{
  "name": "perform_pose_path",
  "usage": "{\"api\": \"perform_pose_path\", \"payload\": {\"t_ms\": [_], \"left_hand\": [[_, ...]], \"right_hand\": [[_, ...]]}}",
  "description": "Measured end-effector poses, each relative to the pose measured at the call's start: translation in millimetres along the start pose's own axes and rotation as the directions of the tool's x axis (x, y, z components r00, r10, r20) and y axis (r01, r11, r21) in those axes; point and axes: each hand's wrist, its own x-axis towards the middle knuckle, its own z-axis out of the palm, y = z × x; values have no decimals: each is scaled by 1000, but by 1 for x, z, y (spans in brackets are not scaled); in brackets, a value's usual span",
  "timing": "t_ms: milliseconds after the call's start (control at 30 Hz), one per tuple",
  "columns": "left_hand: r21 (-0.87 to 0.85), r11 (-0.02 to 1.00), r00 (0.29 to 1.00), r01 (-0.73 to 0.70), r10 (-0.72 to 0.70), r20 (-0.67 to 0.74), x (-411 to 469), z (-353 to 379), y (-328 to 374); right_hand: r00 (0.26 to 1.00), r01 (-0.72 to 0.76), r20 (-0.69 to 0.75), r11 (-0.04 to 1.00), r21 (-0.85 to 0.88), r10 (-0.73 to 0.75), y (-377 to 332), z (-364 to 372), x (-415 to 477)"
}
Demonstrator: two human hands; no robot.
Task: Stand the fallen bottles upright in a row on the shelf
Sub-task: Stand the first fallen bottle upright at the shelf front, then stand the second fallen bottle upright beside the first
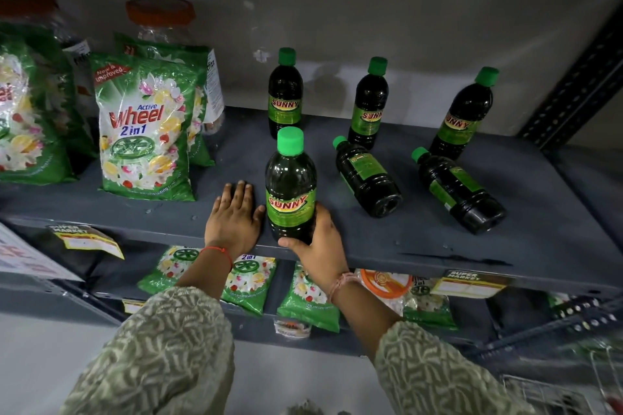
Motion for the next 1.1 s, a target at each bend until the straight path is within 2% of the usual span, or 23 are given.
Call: {"api": "perform_pose_path", "payload": {"t_ms": [67, 100, 167, 200, 233, 267, 300, 333, 367, 400, 467, 567, 700, 800, 1000, 1100], "left_hand": [[10, 1000, 1000, -5, 5, 13, 0, 0, -1], [12, 1000, 1000, -9, 9, 19, 1, -1, -1], [23, 999, 999, -24, 24, 29, 4, -3, -1], [37, 999, 999, -36, 34, 33, 5, -3, -1], [50, 998, 998, -48, 46, 40, 6, -3, -1], [57, 997, 997, -59, 56, 47, 7, -2, -1], [59, 996, 997, -64, 62, 47, 7, -1, -2], [57, 996, 997, -66, 64, 43, 7, 0, -2], [55, 996, 997, -67, 65, 40, 6, 0, -3], [51, 996, 997, -67, 65, 38, 6, 1, -3], [47, 997, 997, -66, 64, 35, 6, 1, -3], [57, 996, 998, -64, 63, 29, 6, 2, -3], [44, 997, 998, -61, 60, 26, 6, 1, -3], [43, 997, 998, -65, 64, 25, 5, 1, -2], [40, 996, 997, -77, 76, 25, 7, -3, 2], [54, 995, 996, -83, 81, 38, 4, -1, 2]], "right_hand": [[1000, -11, -11, 999, 52, 12, -2, -5, -9], [998, 20, -63, 999, 29, -18, -4, -12, -13], [956, 140, -238, 979, -148, -172, -11, -36, -8], [914, 162, -318, 945, -283, -252, -14, -52, 4], [889, 123, -357, 899, -421, -289, -18, -71, 20], [911, 20, -335, 837, -547, -241, -20, -90, 41], [955, -107, -279, 755, -647, -104, -22, -105, 61], [971, -224, -217, 678, -701, 97, -21, -117, 78], [945, -309, -145, 649, -696, 294, -20, -124, 91], [900, -374, -64, 689, -621, 431, -18, -127, 98], [870, -458, 15, 819, -344, 493, -13, -124, 99], [919, -393, -122, 899, -195, 375, 2, -106, 91], [916, -173, -392, 964, -203, 82, 9, -81, 80], [902, -110, -432, 979, -170, 27, 13, -75, 74], [883, -114, -469, 973, -199, 7, 21, -74, 70], [911, -34, -413, 998, -57, 8, 25, -73, 61]]}}
